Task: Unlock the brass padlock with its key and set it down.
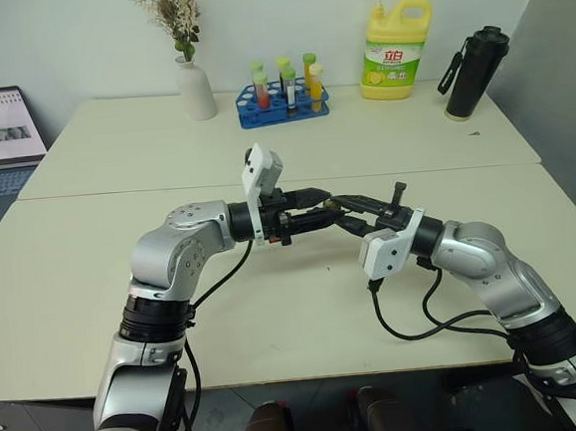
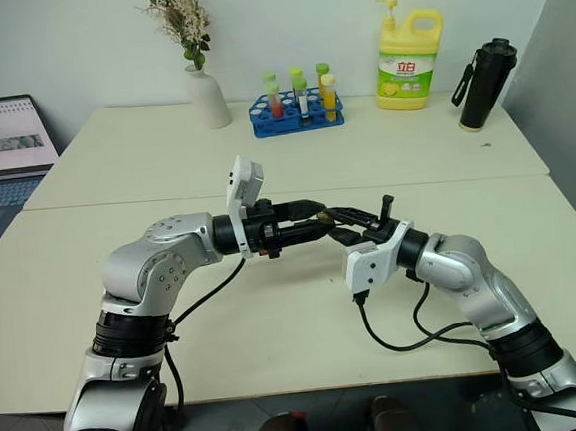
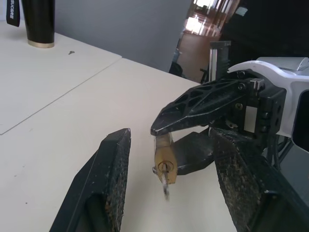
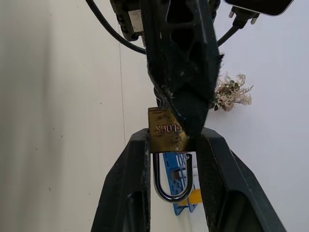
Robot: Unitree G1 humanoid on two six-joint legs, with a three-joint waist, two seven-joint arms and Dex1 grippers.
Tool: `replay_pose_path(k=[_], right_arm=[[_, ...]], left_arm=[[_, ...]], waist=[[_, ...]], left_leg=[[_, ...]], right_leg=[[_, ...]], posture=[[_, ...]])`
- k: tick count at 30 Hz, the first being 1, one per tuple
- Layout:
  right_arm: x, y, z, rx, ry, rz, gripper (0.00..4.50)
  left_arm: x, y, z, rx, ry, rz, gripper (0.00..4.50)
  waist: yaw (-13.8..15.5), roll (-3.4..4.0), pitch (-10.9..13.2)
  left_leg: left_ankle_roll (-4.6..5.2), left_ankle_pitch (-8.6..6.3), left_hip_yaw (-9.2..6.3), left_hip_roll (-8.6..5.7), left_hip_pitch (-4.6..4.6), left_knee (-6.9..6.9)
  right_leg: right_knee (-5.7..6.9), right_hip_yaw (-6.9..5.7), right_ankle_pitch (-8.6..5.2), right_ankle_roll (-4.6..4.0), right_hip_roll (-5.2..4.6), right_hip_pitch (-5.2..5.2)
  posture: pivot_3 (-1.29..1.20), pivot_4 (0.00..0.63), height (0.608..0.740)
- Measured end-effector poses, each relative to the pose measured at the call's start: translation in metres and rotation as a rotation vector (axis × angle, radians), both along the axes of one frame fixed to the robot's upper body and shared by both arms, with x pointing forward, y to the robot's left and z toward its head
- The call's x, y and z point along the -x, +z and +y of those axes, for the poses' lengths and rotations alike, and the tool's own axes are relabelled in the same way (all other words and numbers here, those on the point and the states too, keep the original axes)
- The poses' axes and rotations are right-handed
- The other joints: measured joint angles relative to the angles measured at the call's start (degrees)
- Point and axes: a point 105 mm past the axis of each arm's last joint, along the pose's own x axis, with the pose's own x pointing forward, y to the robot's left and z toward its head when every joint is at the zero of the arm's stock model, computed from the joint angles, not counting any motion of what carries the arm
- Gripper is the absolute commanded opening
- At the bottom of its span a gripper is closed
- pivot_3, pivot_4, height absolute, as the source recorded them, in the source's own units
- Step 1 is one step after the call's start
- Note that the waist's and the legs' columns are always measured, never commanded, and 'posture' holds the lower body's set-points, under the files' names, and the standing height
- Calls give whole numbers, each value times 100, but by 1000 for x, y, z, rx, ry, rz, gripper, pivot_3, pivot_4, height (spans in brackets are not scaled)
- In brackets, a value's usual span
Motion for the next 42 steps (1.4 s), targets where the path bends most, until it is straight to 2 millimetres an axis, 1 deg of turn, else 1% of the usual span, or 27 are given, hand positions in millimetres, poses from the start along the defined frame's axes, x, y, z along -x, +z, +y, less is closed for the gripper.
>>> replay_pose_path(k=[4,6,8,11,13,14,23,25,29,30,33,37,38,40,42], right_arm=[[2,1,2,8,12,-16,900],[3,2,2,7,15,-21,900],[3,3,3,9,16,-24,900],[3,2,3,22,13,-32,900],[3,1,3,25,18,-35,900],[3,1,3,26,18,-35,900],[4,1,3,31,19,-39,900],[3,1,3,29,18,-34,1639],[1,1,-6,32,-4,-5,2899],[0,1,-9,29,-13,11,2942],[5,-6,-29,-7,-42,139,2942],[19,-11,-54,22,-39,260,2942],[23,-12,-59,24,-33,289,2766],[30,-9,-59,3,-1,350,2322],[37,-3,-54,-20,42,387,1632]], left_arm=[[0,-2,-1,-4,4,18,2703],[1,-3,-1,-13,-6,19,2318],[2,-5,-2,-26,-14,19,1839],[3,-6,-4,-28,-26,18,838],[3,-5,-3,-30,-21,14,263],[3,-5,-3,-29,-20,13,184],[2,-5,-3,-30,-14,9,185],[3,-6,-3,-30,-17,9,185],[5,-10,-1,-42,-25,22,185],[5,-11,0,-45,-27,24,185],[5,-9,6,-55,-31,21,185],[4,-5,12,-45,-34,17,185],[4,-5,12,-42,-40,15,185],[6,-4,11,-35,-61,18,185],[8,-3,10,-19,-88,26,185]], waist=[[2,0,0],[2,0,0],[2,0,0],[3,0,0],[2,0,0],[2,0,0],[2,0,0],[2,0,0],[2,0,0],[3,0,0],[10,0,0],[23,0,0],[20,0,0],[10,0,0],[-19,0,0]], left_leg=[[0,0,1,-1,-1,0],[0,0,1,0,0,0],[-1,0,0,0,0,0],[-1,0,2,-1,0,1],[-1,0,0,0,0,1],[-1,0,1,-1,0,0],[-1,0,1,-1,-1,0],[-1,0,1,-1,0,0],[-1,0,2,-1,0,0],[0,0,1,-1,-1,0],[0,0,-2,0,-2,0],[1,-1,1,-5,-1,1],[1,-1,1,-5,-1,1],[2,-1,0,-3,0,1],[1,-1,1,1,4,0]], right_leg=[[0,0,0,0,-1,0],[0,0,0,0,-1,0],[0,0,0,0,-1,0],[0,1,0,0,-1,0],[0,1,0,0,-1,0],[0,1,0,0,-1,0],[0,2,0,0,-1,0],[0,1,0,0,-1,0],[0,2,0,0,-1,0],[0,1,0,0,-1,0],[-2,0,0,0,-1,1],[-5,-1,0,1,-4,5],[-6,-1,-1,1,-4,5],[-4,-2,-1,1,-2,5],[-2,-2,-1,1,3,5]], posture=[[0,150,740],[0,150,740],[0,150,740],[0,150,740],[0,150,740],[0,150,740],[0,150,740],[0,150,740],[0,150,740],[0,150,740],[0,150,740],[0,150,740],[0,150,740],[0,150,740],[0,150,740]])
